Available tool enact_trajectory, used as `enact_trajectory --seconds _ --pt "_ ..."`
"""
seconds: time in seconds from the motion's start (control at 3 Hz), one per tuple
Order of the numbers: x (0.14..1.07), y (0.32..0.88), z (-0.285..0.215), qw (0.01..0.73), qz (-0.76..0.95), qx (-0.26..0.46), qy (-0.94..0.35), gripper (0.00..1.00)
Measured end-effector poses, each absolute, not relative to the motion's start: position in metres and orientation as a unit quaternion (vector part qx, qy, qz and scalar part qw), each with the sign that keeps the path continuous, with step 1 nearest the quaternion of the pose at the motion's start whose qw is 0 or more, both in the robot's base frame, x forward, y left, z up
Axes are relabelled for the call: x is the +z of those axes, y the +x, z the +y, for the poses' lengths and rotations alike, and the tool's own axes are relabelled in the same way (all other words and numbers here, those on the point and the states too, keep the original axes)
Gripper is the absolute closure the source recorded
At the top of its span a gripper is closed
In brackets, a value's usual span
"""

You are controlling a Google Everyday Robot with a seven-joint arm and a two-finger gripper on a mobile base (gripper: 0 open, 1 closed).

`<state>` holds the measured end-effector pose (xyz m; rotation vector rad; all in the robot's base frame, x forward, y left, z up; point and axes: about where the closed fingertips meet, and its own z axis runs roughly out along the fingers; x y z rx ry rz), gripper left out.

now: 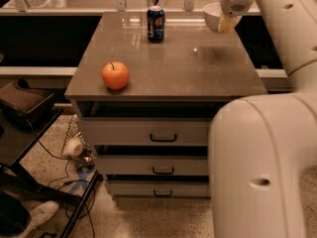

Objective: Move white bowl near apple

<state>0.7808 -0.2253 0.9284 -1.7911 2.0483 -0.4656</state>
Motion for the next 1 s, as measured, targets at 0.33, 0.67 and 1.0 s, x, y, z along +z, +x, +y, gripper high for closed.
enact_trajectory --seconds 0.33,0.67,1.0 --pt "0.959 0.741 -0.23 0.223 0.711 -0.157 -0.649 1.0" --pt "0.994 0.67 -0.22 0.298 0.657 -0.14 -0.678 1.0" --pt "0.972 0.627 -0.194 0.309 0.612 -0.114 -0.719 1.0"
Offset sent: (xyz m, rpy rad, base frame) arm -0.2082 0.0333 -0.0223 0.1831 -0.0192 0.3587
